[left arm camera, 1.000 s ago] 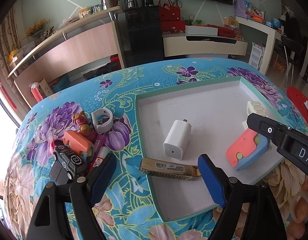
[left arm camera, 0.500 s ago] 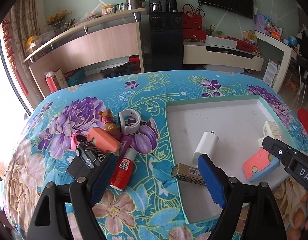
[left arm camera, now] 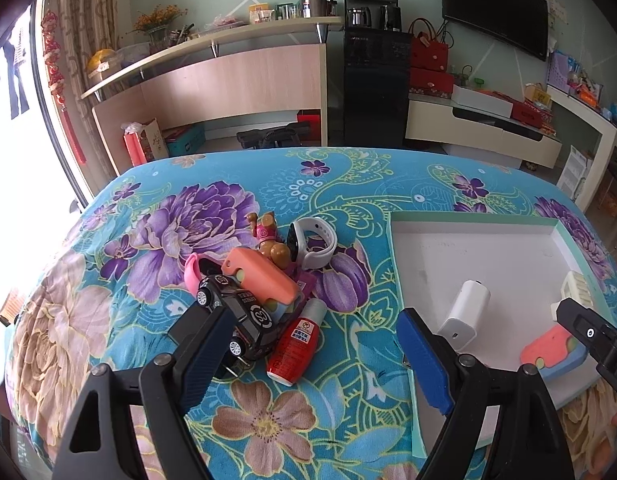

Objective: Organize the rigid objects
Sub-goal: 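Lower the harmonica box and open the left tool while the right tool lowers the toy, then open the right tool to drop the toy in the tray while the left tool withdraws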

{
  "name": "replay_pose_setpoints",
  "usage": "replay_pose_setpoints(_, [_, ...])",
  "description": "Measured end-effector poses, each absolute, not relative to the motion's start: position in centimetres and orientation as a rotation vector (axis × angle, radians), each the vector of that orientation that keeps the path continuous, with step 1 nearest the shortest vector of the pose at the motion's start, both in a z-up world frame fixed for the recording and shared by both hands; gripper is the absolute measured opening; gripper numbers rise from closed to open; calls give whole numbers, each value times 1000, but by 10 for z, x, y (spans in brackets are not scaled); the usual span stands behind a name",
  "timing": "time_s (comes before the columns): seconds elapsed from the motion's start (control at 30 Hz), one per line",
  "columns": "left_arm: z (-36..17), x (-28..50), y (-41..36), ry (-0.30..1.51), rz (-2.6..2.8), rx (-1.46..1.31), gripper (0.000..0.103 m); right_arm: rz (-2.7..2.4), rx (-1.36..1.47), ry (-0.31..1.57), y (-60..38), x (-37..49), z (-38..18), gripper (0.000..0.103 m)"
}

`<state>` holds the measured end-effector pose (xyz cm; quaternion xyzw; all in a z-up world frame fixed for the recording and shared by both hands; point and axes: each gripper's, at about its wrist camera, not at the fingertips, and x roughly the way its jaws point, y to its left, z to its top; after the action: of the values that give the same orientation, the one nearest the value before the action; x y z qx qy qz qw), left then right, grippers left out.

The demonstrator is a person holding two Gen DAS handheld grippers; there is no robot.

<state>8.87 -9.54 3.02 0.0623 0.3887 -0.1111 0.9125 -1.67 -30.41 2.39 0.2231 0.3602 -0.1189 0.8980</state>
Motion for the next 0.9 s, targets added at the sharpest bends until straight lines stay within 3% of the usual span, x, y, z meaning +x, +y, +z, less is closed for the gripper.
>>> replay_pose_setpoints(0.1, [31,89,-90,791,-220,115,103,-253,453,743,-304,-17,24,60])
replay_pose_setpoints(0.23, [33,92,-79,780,-200,84,103,-270,445,735,-304,-17,25,72])
replay_pose_setpoints(0.9, [25,108,-21,796,-59,-18,103,-165,299,798,-251,8,21,72])
